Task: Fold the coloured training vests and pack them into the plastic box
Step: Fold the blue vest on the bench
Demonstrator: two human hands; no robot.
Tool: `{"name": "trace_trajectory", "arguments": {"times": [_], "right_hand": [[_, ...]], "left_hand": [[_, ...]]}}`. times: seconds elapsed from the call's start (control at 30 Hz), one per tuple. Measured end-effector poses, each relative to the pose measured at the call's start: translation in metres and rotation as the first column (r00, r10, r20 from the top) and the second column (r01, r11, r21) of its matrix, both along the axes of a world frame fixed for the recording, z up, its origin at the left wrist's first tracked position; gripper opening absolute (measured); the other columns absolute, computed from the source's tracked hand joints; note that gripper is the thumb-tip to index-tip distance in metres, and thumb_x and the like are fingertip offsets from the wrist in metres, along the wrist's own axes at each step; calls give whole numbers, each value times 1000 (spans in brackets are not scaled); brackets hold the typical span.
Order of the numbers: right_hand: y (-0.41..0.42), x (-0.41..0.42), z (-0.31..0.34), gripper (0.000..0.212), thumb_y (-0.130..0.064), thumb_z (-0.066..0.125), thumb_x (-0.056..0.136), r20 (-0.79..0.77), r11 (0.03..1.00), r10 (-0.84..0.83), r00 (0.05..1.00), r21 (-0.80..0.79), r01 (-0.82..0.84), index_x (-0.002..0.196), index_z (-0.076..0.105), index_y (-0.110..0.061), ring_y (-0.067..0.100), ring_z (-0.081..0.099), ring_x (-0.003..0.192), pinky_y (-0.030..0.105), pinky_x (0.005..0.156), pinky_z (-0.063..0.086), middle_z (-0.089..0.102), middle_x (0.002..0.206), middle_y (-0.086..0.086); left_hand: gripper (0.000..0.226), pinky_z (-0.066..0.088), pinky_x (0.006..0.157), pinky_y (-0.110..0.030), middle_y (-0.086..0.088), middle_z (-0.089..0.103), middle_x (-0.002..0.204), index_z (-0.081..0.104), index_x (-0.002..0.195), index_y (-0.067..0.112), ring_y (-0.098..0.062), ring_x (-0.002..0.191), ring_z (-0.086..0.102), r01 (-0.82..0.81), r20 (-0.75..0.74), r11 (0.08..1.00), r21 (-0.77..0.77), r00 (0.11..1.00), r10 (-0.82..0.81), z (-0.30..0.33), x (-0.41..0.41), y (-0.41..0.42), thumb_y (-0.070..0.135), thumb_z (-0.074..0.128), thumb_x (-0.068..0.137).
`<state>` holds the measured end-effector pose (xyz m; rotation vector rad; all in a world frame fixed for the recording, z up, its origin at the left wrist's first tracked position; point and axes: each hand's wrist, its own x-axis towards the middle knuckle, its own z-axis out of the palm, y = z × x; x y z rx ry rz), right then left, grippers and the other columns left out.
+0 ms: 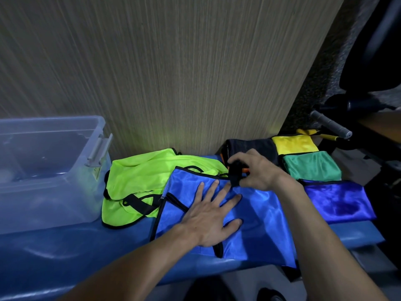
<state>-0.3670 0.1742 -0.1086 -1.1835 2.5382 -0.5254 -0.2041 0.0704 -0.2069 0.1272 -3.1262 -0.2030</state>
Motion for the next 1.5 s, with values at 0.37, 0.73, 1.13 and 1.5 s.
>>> {"name": "trace_trajectory", "arguments": {"times": [0.37,0.73,1.13,1.5], "right_hand": [[-19,17,-29,3,-21,70,92,-222,962,-155,963,-255,96,92,70,-18,26,62,85,41,78,54,52,103,3],[44,-9,-11,8,-11,53,93,-97,863,-470,877,154,480,95,53,-4,36,60,85,31,60,44,66,107,25],[67,4,-53,38,-45,71,89,282,805,-563,777,-23,592,82,57,-10,24,60,66,29,56,43,59,74,5],[80,28,-50,34,-27,82,82,648,702,-454,611,-162,693,103,69,-3,24,72,83,36,72,62,75,94,8]], "left_hand": [[72,-11,122,-57,5,-15,169,3,160,42,-25,154,-22,-4,7,1000,-9,1000,4,3,0,2,72,17,96],[67,23,114,-53,3,6,170,4,161,34,-32,144,22,-40,-87,992,-118,996,30,14,-13,-1,62,20,102],[63,25,107,-46,0,29,158,20,160,25,-27,131,30,-134,-141,988,-73,982,122,12,-41,-1,54,25,104],[79,-6,125,-49,6,-11,170,3,163,27,-19,155,-11,-37,-67,999,7,997,37,7,-38,-1,66,30,99]]}}
